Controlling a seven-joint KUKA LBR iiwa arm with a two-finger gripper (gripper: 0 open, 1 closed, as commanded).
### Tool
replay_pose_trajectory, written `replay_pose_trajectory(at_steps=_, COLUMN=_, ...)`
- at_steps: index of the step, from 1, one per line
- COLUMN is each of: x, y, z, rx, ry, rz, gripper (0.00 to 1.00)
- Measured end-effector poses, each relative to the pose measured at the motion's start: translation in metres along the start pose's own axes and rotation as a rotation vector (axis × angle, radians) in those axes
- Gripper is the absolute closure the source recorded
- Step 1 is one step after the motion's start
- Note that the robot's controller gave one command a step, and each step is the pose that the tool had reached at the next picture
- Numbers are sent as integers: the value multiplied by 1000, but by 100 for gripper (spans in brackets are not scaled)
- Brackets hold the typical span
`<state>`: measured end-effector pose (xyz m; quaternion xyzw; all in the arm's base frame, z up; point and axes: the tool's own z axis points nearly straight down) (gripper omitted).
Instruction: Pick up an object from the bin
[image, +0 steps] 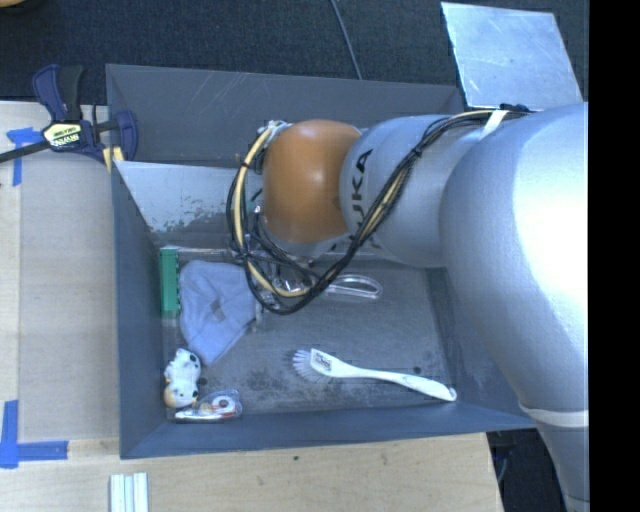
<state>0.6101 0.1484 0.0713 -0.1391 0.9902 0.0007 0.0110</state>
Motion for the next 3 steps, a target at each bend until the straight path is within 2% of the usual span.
replay_pose_trajectory(at_steps=1, x=4, y=4, z=-2, rx=-1, ry=-1, rz=103, gripper=100)
replay_pose_trajectory(at_steps=3, x=5, y=4, z=-12, rx=-1, ry=-1, rz=127, gripper=100)
